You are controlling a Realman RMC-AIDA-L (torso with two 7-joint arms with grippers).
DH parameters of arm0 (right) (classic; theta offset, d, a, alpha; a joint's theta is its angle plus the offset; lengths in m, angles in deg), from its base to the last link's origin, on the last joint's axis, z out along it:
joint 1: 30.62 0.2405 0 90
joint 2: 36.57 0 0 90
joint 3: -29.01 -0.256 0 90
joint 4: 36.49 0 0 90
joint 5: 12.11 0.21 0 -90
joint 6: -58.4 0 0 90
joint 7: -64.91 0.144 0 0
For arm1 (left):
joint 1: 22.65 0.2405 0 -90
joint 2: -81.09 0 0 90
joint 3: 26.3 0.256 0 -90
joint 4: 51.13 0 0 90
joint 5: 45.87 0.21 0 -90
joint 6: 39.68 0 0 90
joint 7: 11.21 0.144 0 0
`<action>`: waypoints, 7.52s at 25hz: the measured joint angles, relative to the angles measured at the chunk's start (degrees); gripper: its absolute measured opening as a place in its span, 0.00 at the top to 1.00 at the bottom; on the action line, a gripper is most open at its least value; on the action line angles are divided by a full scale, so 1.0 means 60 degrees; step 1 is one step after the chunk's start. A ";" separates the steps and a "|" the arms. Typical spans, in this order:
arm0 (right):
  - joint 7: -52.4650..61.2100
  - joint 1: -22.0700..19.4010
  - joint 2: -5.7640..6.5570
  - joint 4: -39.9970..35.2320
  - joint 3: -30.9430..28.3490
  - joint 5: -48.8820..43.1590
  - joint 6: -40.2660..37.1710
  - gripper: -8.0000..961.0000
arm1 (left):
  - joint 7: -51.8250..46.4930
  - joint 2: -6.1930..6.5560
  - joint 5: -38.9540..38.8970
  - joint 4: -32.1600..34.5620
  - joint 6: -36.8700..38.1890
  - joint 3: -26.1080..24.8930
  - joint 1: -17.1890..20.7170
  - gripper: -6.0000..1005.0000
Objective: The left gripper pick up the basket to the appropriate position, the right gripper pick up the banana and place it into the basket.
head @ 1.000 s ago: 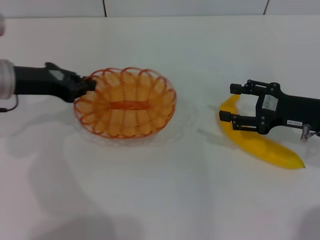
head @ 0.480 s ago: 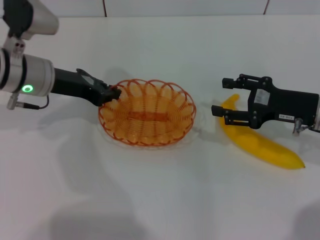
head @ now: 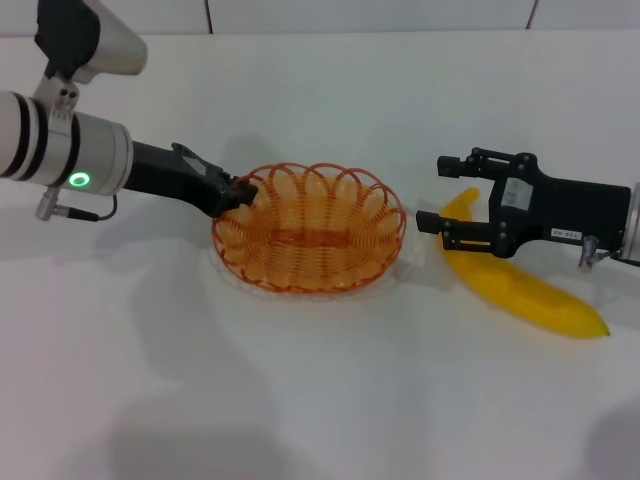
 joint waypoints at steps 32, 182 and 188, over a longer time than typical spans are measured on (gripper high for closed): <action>0.0000 -0.0091 0.0035 0.0001 -0.0043 0.0000 -0.0041 0.18 | -0.0031 -0.0012 -0.0075 0.0545 -0.0628 -0.0006 0.0127 0.74; -0.0470 -0.1833 0.0079 -0.0762 0.2036 0.3018 0.0154 0.20 | 0.9256 0.0015 -0.6477 -0.0110 0.3584 0.0022 0.5776 0.17; -0.0470 -0.1832 0.0069 -0.0760 0.2037 0.3018 0.0153 0.20 | 0.9330 0.0015 -0.6480 -0.0110 0.3608 0.0023 0.5790 0.17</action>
